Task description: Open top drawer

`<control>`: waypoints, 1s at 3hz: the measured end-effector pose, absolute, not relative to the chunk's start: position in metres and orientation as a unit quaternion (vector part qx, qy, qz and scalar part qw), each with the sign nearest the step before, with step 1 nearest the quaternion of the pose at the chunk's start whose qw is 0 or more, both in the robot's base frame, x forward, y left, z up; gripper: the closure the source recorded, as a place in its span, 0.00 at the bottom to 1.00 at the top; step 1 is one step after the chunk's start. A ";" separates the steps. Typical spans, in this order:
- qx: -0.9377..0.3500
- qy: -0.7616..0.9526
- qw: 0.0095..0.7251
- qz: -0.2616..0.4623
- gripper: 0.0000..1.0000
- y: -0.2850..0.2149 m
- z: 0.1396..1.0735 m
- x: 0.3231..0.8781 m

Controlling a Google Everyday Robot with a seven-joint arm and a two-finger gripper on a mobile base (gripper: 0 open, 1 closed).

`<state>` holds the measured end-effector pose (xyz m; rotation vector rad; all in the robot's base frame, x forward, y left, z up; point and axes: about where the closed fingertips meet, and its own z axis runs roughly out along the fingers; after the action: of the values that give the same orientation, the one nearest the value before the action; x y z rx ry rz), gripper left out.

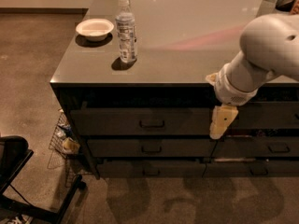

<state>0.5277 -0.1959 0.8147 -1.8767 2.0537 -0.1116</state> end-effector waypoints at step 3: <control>-0.710 0.689 0.126 -0.072 0.00 -0.193 0.760 0.532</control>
Offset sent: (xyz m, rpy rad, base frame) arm -0.0040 -0.0014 -0.0637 -0.1486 0.0246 0.1109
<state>0.5317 -0.1932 0.7595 -2.0678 2.0079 -0.2101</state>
